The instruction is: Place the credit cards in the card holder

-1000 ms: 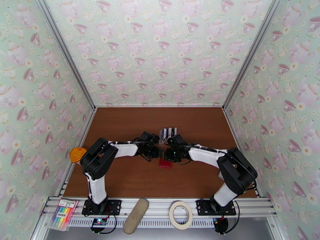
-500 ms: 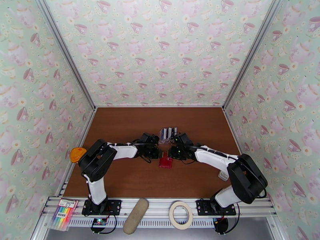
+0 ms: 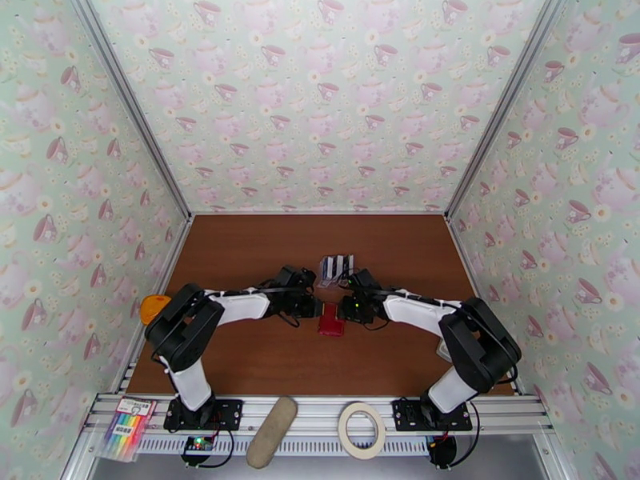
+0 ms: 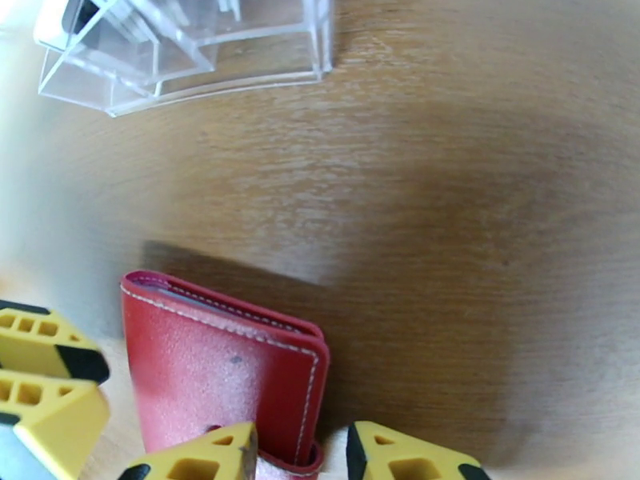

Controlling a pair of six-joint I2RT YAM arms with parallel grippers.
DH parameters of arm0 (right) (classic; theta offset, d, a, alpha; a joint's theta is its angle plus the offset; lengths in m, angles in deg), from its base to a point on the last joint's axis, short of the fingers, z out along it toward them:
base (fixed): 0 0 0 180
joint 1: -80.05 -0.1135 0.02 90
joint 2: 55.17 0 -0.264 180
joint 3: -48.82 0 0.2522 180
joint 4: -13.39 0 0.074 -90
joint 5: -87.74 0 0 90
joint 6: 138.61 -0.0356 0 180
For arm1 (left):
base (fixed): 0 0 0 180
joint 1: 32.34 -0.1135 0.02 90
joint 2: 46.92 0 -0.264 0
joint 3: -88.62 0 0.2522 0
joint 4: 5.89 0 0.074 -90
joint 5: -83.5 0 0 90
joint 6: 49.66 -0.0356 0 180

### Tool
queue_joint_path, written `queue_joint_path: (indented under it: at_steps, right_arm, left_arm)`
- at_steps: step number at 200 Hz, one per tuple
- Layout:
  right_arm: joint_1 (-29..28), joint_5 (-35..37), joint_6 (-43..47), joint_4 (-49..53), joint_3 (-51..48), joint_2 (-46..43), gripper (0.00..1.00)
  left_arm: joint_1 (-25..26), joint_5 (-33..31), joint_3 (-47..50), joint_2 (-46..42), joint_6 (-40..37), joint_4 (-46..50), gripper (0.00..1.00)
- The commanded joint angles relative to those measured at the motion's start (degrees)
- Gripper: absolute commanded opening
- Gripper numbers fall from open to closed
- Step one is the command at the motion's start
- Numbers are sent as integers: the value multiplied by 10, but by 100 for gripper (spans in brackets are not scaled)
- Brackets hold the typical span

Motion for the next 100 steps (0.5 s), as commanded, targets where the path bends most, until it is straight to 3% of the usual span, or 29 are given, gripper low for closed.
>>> queue_joint_path:
  at_steps: [1, 100]
  right_arm:
    - [-1, -16, -9, -14, 21, 14, 37]
    - [-2, -40, -11, -31, 33, 27, 37]
  left_arm:
    - [-8, -10, 9, -12, -8, 0, 26]
    - [-24, -12, 17, -18, -5, -2, 26]
